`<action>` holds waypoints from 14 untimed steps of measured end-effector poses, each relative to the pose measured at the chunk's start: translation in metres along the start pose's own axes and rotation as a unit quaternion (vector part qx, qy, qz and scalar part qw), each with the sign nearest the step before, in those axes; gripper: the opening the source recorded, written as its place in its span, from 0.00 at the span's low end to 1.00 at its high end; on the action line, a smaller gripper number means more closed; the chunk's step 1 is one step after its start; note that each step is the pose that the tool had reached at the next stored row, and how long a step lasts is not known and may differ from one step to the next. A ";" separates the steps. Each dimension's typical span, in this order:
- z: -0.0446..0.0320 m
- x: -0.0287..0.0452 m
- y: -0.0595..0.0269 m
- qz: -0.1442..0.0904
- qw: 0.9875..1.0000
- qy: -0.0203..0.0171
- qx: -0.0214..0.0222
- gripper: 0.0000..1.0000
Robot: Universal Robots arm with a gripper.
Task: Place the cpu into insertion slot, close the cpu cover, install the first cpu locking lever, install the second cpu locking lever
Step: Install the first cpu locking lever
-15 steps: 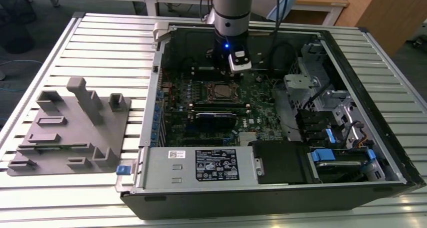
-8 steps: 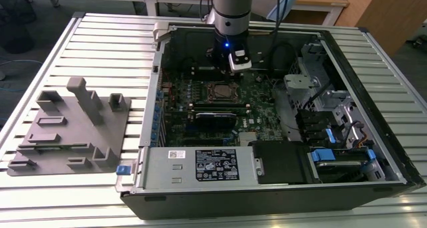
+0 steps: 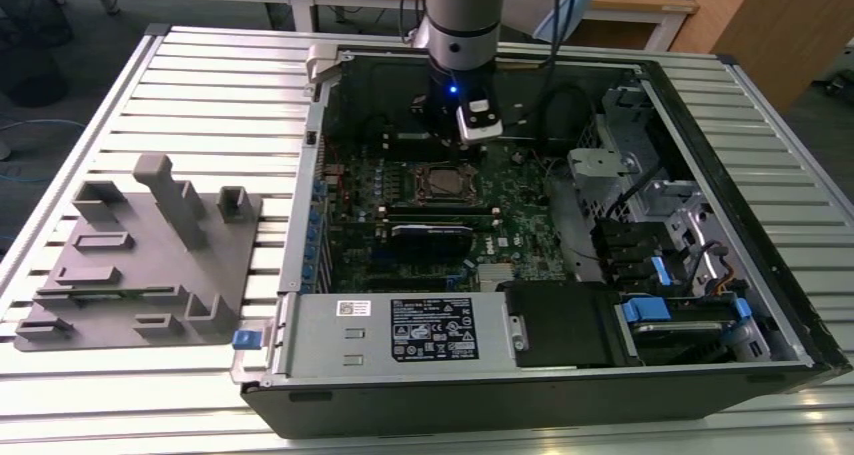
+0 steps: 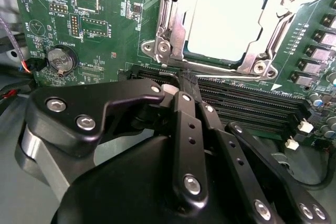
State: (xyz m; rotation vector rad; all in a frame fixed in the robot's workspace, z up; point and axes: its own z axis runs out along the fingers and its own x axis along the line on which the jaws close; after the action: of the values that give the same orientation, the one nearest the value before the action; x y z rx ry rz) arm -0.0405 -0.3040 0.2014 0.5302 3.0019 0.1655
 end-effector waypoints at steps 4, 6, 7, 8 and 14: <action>0.0000 0.0024 -0.0009 -0.001 1.000 -0.006 -0.004 0.10; 0.0002 0.0034 -0.0012 -0.001 1.000 -0.011 -0.005 0.10; 0.0004 0.0038 -0.0014 -0.001 1.000 -0.014 -0.006 0.10; 0.0005 0.0043 -0.0016 -0.002 1.000 -0.017 -0.007 0.10; 0.0007 0.0060 -0.0022 -0.002 1.000 -0.020 -0.010 0.10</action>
State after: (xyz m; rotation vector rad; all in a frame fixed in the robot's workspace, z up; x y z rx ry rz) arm -0.0468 -0.3040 0.2000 0.5193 2.9584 0.1805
